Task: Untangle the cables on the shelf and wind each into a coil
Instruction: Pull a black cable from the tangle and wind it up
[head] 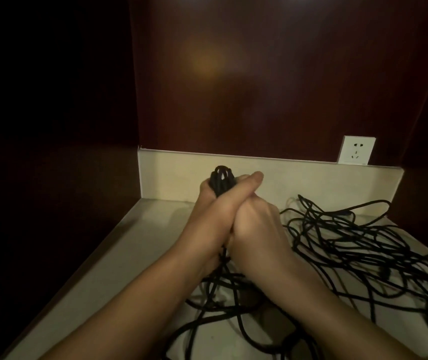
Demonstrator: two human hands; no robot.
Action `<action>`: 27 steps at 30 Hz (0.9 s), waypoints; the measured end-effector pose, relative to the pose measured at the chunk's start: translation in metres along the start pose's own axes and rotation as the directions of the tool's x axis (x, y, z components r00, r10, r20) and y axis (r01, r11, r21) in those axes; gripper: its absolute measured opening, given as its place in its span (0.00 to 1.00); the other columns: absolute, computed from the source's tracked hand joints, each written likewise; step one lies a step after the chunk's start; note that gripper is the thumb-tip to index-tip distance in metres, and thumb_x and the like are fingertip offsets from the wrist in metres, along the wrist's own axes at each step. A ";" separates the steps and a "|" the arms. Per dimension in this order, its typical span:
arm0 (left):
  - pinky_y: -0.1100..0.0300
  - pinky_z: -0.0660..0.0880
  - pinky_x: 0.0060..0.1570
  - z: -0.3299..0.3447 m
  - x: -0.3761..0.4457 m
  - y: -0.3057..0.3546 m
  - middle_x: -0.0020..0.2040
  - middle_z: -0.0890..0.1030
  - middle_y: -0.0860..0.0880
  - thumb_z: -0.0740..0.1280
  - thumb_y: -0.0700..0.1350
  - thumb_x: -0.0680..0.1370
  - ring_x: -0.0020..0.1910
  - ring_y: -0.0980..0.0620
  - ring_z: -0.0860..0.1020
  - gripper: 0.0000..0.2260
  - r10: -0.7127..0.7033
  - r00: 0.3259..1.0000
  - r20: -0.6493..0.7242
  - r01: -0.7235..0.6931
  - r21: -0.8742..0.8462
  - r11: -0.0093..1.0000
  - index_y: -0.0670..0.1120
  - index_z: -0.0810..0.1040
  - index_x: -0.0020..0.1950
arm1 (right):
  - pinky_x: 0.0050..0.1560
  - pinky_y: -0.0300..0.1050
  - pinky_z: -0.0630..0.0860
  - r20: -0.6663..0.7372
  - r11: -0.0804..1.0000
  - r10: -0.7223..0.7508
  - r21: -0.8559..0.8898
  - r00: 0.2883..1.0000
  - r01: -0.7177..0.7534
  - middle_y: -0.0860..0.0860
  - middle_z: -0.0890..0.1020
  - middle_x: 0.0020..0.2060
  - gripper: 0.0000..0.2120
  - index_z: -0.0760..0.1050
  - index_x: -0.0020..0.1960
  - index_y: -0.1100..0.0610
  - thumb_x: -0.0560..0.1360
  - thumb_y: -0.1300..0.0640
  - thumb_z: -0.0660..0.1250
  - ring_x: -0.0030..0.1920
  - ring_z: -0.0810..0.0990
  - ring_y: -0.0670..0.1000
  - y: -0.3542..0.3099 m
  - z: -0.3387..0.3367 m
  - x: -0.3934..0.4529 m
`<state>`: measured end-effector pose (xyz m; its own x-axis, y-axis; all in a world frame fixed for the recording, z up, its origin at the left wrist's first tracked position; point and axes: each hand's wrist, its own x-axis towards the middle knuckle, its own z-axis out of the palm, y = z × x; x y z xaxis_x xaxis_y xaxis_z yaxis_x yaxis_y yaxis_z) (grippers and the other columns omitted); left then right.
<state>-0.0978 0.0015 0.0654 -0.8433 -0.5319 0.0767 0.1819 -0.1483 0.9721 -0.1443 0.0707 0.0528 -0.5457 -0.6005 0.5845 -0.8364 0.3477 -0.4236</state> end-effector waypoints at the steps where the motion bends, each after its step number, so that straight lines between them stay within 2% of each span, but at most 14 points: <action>1: 0.58 0.76 0.43 -0.003 0.002 -0.001 0.47 0.85 0.49 0.75 0.60 0.71 0.47 0.52 0.85 0.27 -0.013 1.000 0.016 0.014 -0.034 0.999 0.47 0.76 0.64 | 0.52 0.47 0.74 -0.066 1.000 -0.016 -0.001 0.998 0.016 0.52 0.77 0.50 0.17 0.74 0.62 0.61 0.79 0.56 0.55 0.54 0.78 0.55 -0.003 0.006 0.000; 4: 0.58 0.76 0.41 -0.012 0.004 -0.005 0.41 0.83 0.47 0.73 0.57 0.74 0.41 0.50 0.83 0.19 -0.051 0.998 0.038 0.055 -0.143 0.988 0.43 0.80 0.55 | 0.51 0.38 0.61 -0.068 0.996 -0.055 -0.071 0.996 0.050 0.54 0.69 0.55 0.19 0.68 0.64 0.63 0.73 0.65 0.58 0.55 0.68 0.52 -0.006 0.018 0.000; 7: 0.55 0.74 0.43 -0.026 0.009 -0.007 0.37 0.81 0.47 0.69 0.56 0.77 0.37 0.50 0.81 0.15 -0.064 0.998 -0.005 0.061 -0.207 0.976 0.44 0.80 0.45 | 0.54 0.47 0.71 0.041 0.987 -0.153 0.049 0.987 0.151 0.58 0.67 0.58 0.25 0.66 0.66 0.68 0.70 0.63 0.54 0.56 0.67 0.54 -0.012 0.020 -0.006; 9: 0.52 0.77 0.47 -0.033 0.008 -0.004 0.42 0.84 0.44 0.71 0.57 0.76 0.43 0.46 0.84 0.16 -0.048 0.999 -0.023 0.044 -0.156 0.987 0.44 0.83 0.49 | 0.55 0.52 0.74 0.082 0.978 -0.205 0.059 0.975 0.201 0.58 0.66 0.59 0.26 0.66 0.67 0.67 0.71 0.59 0.58 0.57 0.67 0.55 -0.011 0.018 -0.010; 11: 0.53 0.80 0.48 -0.040 0.004 0.001 0.47 0.85 0.40 0.72 0.55 0.76 0.49 0.43 0.85 0.18 -0.037 0.999 -0.023 0.034 -0.115 0.993 0.41 0.84 0.55 | 0.56 0.51 0.73 0.090 0.952 -0.290 -0.075 0.953 0.296 0.58 0.67 0.59 0.28 0.66 0.69 0.65 0.72 0.53 0.61 0.57 0.68 0.54 -0.010 0.016 -0.014; 14: 0.56 0.81 0.43 -0.050 0.000 0.008 0.46 0.85 0.41 0.73 0.54 0.74 0.46 0.44 0.85 0.20 -0.017 0.999 0.043 0.019 -0.058 0.998 0.39 0.84 0.56 | 0.57 0.47 0.70 0.134 0.865 -0.415 -0.247 0.900 0.436 0.56 0.68 0.59 0.30 0.67 0.69 0.62 0.75 0.42 0.60 0.57 0.68 0.53 -0.006 0.006 -0.011; 15: 0.56 0.81 0.42 -0.054 -0.001 0.009 0.45 0.85 0.42 0.72 0.54 0.75 0.45 0.45 0.84 0.18 -0.012 0.997 0.075 0.014 -0.033 0.999 0.40 0.84 0.55 | 0.60 0.46 0.69 0.197 0.856 -0.442 -0.197 0.875 0.478 0.54 0.67 0.60 0.31 0.67 0.70 0.60 0.76 0.39 0.60 0.58 0.68 0.52 0.000 0.001 -0.007; 17: 0.59 0.79 0.39 -0.061 -0.003 0.012 0.45 0.85 0.45 0.69 0.52 0.76 0.43 0.49 0.84 0.15 -0.006 0.990 0.141 0.005 0.006 1.000 0.42 0.84 0.53 | 0.64 0.45 0.69 0.263 0.879 -0.474 0.089 0.840 0.468 0.50 0.66 0.61 0.26 0.69 0.70 0.56 0.78 0.41 0.60 0.63 0.68 0.49 0.014 -0.007 0.003; 19: 0.60 0.78 0.34 -0.065 -0.003 0.015 0.41 0.84 0.47 0.67 0.51 0.76 0.36 0.51 0.82 0.13 -0.003 0.983 0.185 -0.005 0.044 0.999 0.44 0.84 0.52 | 0.63 0.39 0.70 0.051 0.850 -0.451 0.329 0.891 0.412 0.49 0.69 0.59 0.18 0.76 0.66 0.52 0.79 0.49 0.60 0.64 0.70 0.46 0.029 -0.006 0.011; 21: 0.59 0.78 0.32 -0.066 -0.004 0.020 0.39 0.83 0.46 0.67 0.51 0.76 0.33 0.50 0.80 0.12 0.005 0.974 0.226 -0.027 0.091 0.995 0.44 0.82 0.52 | 0.63 0.37 0.70 -0.174 0.838 -0.337 0.393 0.925 0.379 0.50 0.72 0.59 0.15 0.79 0.62 0.48 0.77 0.53 0.62 0.64 0.71 0.45 0.034 0.006 0.011; 22: 0.58 0.78 0.32 -0.068 -0.003 0.022 0.41 0.83 0.45 0.67 0.50 0.75 0.32 0.49 0.80 0.13 0.012 0.970 0.244 -0.037 0.099 0.994 0.43 0.82 0.52 | 0.65 0.40 0.71 -0.201 0.824 -0.289 0.446 0.936 0.350 0.50 0.72 0.60 0.15 0.78 0.63 0.48 0.77 0.54 0.63 0.65 0.72 0.47 0.034 0.015 0.010; 25: 0.59 0.78 0.28 -0.076 -0.002 0.030 0.40 0.84 0.43 0.67 0.46 0.70 0.30 0.49 0.80 0.13 0.003 0.967 0.254 -0.027 0.093 0.995 0.41 0.81 0.51 | 0.67 0.54 0.72 -0.124 0.693 -0.202 0.683 0.971 0.231 0.49 0.78 0.58 0.21 0.69 0.70 0.49 0.78 0.53 0.67 0.64 0.76 0.54 0.032 0.025 0.007; 26: 0.59 0.78 0.27 -0.082 -0.001 0.032 0.39 0.83 0.43 0.68 0.44 0.69 0.30 0.49 0.80 0.13 -0.003 0.967 0.255 -0.021 0.095 0.995 0.41 0.80 0.51 | 0.67 0.52 0.71 -0.071 0.704 -0.175 0.688 0.982 0.175 0.48 0.80 0.55 0.25 0.65 0.71 0.46 0.76 0.48 0.69 0.62 0.77 0.54 0.036 0.024 0.010; 27: 0.58 0.77 0.27 -0.087 0.000 0.035 0.39 0.82 0.43 0.69 0.43 0.69 0.30 0.49 0.79 0.13 -0.002 0.965 0.263 -0.023 0.092 0.996 0.40 0.79 0.52 | 0.66 0.48 0.71 -0.010 0.780 -0.150 0.613 0.989 0.125 0.46 0.79 0.53 0.28 0.64 0.71 0.43 0.74 0.44 0.70 0.61 0.78 0.52 0.040 0.022 0.015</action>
<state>-0.0474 -0.0764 0.0803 -0.9471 -0.2932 0.1301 0.1538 -0.0592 0.9863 -0.1846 0.0597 0.0289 -0.4141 -0.6389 0.6484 -0.6893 -0.2452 -0.6818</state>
